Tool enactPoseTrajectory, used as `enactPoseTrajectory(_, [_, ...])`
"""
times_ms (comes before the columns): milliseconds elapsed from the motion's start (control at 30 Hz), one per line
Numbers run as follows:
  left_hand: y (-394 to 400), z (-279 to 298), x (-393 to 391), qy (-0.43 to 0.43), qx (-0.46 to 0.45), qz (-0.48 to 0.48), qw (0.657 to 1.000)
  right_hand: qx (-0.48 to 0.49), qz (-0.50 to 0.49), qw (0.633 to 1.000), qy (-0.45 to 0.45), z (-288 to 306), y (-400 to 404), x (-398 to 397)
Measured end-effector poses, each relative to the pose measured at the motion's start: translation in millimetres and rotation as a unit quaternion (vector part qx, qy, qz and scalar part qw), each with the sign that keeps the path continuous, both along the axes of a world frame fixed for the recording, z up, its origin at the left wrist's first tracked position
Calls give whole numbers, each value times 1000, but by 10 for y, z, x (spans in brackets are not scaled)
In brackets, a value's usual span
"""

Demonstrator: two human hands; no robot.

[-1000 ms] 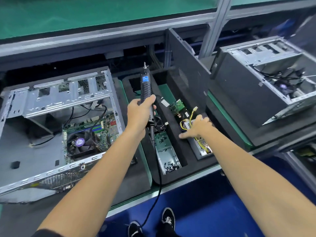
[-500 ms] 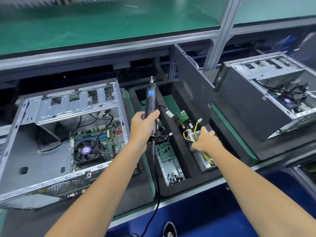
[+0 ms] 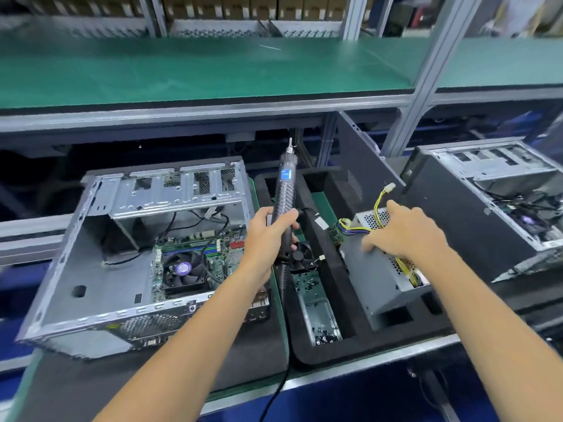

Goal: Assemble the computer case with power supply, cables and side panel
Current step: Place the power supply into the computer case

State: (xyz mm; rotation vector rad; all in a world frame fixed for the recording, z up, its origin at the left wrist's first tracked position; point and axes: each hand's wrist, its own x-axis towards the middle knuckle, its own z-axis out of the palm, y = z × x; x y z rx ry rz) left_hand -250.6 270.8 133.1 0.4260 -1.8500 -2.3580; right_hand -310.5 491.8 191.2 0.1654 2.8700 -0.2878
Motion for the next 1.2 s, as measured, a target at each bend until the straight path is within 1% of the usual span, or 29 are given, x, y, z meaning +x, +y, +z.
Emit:
enactPoseTrajectory(100, [-122,87,82,36,31,-1,999,-39,24,998,48,426,-169,129])
enactPoseTrajectory(167, [-243,142,147,59,40,4,997,-48,49,994,90,674,-319,204])
enactPoseTrajectory(300, [-596,257,311,91,25,26,995,-82,93,978,166,1078,-706,303])
enactPoseTrajectory(400, [-890,336,441,100,0,51,994,-138,122,967,178,1264,-1051,344])
enactPoseTrajectory(533, [-1301,404,662,104,-26,102,989,-198,161,952,167,1330,-1573,420])
enactPoseTrajectory(700, [-1847,481,983,114,-49,156,980,-228,208,942,133,1209,-2238,585])
enactPoseTrajectory(833, [-2225,500,1245,105,-53,192,974,-257,229,935,85,1027,-2720,727])
enactPoseTrajectory(933, [-2471,470,1431,82,-71,204,973,-288,238,927,35,876,-3059,827])
enactPoseTrajectory(1200, [-2861,317,1751,26,-112,271,956,-277,235,931,-24,504,-3726,1074])
